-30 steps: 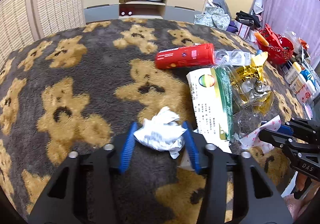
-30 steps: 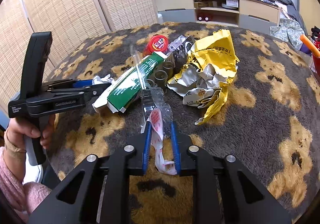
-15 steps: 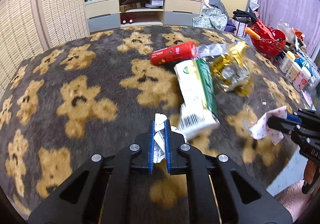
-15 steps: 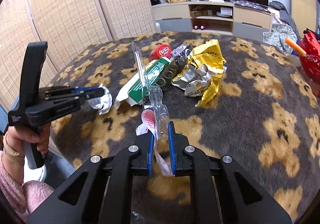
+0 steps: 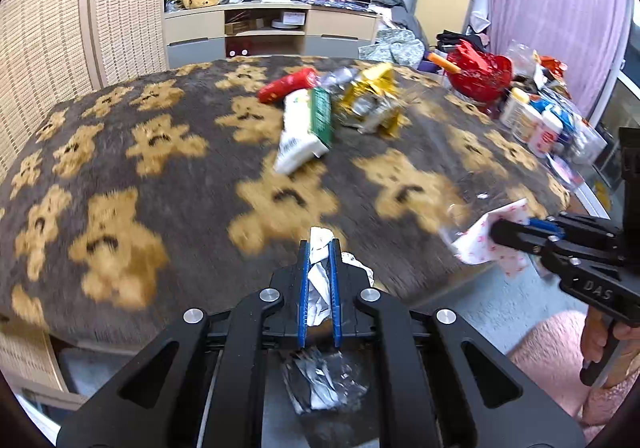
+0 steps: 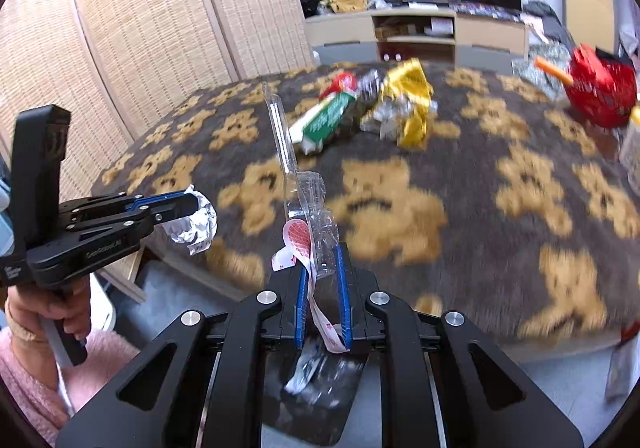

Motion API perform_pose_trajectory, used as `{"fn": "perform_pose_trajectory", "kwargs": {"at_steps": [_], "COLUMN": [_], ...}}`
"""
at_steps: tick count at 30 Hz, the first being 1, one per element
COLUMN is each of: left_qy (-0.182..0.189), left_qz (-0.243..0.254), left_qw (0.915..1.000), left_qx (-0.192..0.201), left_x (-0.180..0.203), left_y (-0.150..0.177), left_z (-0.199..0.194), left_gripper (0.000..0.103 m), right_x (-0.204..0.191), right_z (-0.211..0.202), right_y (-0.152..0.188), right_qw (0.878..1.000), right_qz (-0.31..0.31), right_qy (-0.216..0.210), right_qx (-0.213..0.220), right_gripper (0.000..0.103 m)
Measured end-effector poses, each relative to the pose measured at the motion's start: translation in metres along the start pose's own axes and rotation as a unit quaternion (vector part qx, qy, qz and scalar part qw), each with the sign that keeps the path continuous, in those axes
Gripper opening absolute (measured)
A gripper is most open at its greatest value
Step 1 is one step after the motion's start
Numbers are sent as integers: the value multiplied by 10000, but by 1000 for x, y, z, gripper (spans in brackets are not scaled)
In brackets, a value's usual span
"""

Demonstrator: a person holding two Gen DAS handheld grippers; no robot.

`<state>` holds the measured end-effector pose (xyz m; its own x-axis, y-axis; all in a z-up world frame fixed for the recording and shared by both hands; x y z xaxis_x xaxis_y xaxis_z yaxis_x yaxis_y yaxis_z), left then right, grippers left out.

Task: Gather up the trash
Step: 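Lower the foil and spoon into the black bin and open both tools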

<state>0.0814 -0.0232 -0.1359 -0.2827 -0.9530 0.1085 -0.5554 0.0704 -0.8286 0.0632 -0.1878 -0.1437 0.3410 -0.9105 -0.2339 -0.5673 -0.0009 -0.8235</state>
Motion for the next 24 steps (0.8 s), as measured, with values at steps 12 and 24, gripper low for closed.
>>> {"fn": "perform_pose_trajectory", "kwargs": {"at_steps": [12,24], "left_qy": [114,148], "left_qz": [-239,-393], "left_qw": [9969,9847], "left_qx": [-747,-1689], "left_x": [30,32], "left_y": [99,175], "left_z": [-2,35], "left_gripper": [8,8], "right_x": [-6,10], "right_z": [-6,40], "right_y": [90,161], "right_qw": [9957,9809], "right_qz": [367,840], "right_qy": [230,437], "right_qx": [-816,-1698], "right_gripper": [15,15]}}
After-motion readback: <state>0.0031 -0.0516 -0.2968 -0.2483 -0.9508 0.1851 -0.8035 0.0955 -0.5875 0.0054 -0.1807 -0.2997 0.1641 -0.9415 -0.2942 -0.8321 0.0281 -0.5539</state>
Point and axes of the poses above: each gripper's, at about its wrist camera, not at the fingertips, and z roughly the way its jaws point, x to its right, y to its underside, the point moved 7 cm from there along z, roughly the way its jaws point, and after that the axes turned 12 degrees about x, right-handed, at the moved point
